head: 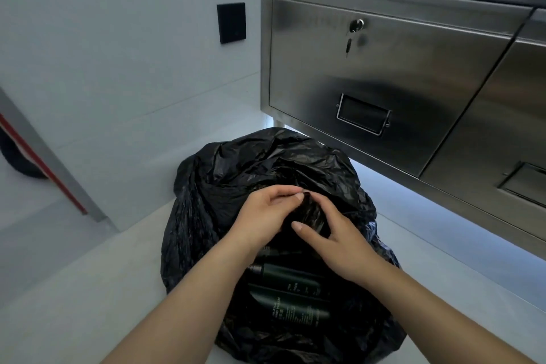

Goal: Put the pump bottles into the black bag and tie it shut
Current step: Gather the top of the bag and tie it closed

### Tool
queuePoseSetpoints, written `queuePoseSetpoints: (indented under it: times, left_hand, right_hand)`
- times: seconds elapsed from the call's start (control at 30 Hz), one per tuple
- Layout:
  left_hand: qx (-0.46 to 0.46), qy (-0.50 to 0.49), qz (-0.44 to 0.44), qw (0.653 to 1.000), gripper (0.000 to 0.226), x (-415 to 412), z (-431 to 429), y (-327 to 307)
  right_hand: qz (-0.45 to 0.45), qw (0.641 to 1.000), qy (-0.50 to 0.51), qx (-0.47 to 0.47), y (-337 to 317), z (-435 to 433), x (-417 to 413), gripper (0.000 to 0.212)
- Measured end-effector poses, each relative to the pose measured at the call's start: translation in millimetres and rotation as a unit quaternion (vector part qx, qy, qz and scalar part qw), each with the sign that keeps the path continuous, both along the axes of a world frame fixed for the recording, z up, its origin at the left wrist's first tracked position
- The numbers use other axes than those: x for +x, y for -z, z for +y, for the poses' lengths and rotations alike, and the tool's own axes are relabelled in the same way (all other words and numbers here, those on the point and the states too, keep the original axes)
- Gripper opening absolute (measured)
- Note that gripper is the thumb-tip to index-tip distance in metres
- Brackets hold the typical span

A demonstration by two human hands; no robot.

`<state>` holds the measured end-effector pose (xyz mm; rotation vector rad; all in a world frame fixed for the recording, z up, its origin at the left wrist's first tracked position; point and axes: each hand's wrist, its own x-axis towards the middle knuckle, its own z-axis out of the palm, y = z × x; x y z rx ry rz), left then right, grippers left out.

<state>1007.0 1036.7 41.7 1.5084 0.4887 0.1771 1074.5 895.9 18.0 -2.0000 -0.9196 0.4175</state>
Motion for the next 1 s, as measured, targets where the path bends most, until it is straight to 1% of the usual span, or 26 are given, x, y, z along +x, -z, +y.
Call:
queuePoseSetpoints:
  times: [0.07,0.13,0.23,0.3,0.37,0.47,0.53,0.6,0.7,0.77,0.83,0.87,0.93,1.0]
  left_hand:
    - [0.028,0.029,-0.007,0.999,0.023,-7.1,4.9,-4.4]
    - [0.061,0.032,-0.011,0.998,0.027,-13.9,10.4,-5.5]
    - [0.146,-0.027,-0.025,0.989,0.025,-21.8,29.9,-5.5]
    - [0.171,-0.066,-0.018,0.983,0.022,-25.7,50.8,-6.3]
    - [0.197,-0.082,0.001,0.977,0.017,-29.0,71.5,-4.3]
    - [0.250,-0.077,0.009,0.965,0.014,-33.6,94.8,4.9]
    - [0.293,-0.079,0.017,0.953,0.012,-36.7,107.1,13.0]
    - [0.331,-0.101,0.033,0.938,0.012,-36.3,121.2,24.0]
    - [0.344,-0.160,0.047,0.924,0.021,-27.8,144.9,42.8]
    - [0.375,-0.159,0.065,0.911,0.027,-18.6,161.3,59.4]
    - [0.419,-0.153,0.072,0.892,0.037,-8.7,176.4,76.1]
    - [0.424,-0.158,0.073,0.889,0.043,-4.3,182.6,82.9]
    - [0.406,-0.161,0.088,0.895,0.059,3.1,193.4,94.2]
    - [0.342,-0.136,0.116,0.923,0.072,8.3,200.0,105.2]
  right_hand:
    - [0.007,1.000,-0.003,0.025,-0.3,1.0,-0.3,0.060]
    - [-0.001,0.999,-0.015,0.039,0.0,3.5,0.1,0.054]
    - [0.003,0.998,-0.007,0.066,-0.1,8.1,2.2,0.039]
    - [0.031,0.996,0.000,0.079,2.4,11.4,4.4,0.034]
    - [0.039,0.996,0.002,0.077,6.0,14.5,5.4,0.035]
    - [0.032,0.998,0.015,0.060,9.4,19.8,6.4,0.037]
    - [0.034,0.997,0.023,0.059,10.6,23.5,7.4,0.037]
    - [0.032,0.997,0.033,0.061,10.3,27.2,6.9,0.036]
    - [0.035,0.996,0.051,0.056,9.2,31.5,3.6,0.035]
    - [0.036,0.996,0.062,0.046,14.2,32.2,1.8,0.035]
    - [0.006,0.997,0.078,0.029,19.6,29.3,-0.7,0.037]
    - [-0.009,0.996,0.085,0.023,20.2,26.9,-2.1,0.040]
    - [-0.029,0.994,0.102,0.024,20.0,21.3,-4.1,0.043]
    - [-0.042,0.992,0.115,0.023,18.9,15.2,-8.1,0.045]
